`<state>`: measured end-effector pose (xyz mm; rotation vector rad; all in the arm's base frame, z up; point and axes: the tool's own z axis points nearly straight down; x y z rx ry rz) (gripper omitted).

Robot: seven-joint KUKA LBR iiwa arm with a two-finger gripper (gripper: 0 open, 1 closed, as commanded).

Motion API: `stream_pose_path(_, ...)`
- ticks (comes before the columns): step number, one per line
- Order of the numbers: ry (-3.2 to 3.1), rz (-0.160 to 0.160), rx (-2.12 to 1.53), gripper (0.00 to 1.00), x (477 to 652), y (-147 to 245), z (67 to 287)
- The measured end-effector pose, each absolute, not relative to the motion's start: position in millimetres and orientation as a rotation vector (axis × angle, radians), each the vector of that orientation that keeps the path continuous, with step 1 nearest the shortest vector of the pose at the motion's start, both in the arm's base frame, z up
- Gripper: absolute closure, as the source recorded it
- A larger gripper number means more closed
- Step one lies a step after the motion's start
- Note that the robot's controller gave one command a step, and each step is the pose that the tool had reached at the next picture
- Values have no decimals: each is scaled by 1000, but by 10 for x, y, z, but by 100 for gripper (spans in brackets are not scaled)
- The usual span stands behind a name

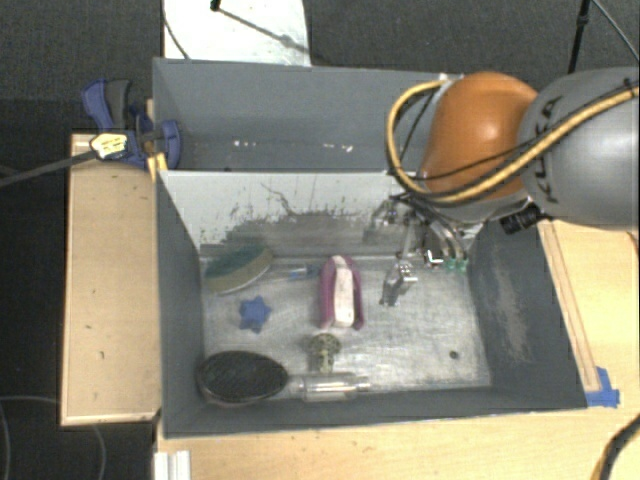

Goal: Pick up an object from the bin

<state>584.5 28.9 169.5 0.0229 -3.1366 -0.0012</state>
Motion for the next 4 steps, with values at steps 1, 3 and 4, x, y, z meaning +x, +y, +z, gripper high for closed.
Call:
stream_pose_path(1,-3114,-2,457,0,5885,992,830)
stream_pose_path(3,-2816,0,1411,0,5916,989,1083)
stream_pose_path(4,-2647,8,1692,0,5950,1051,775)
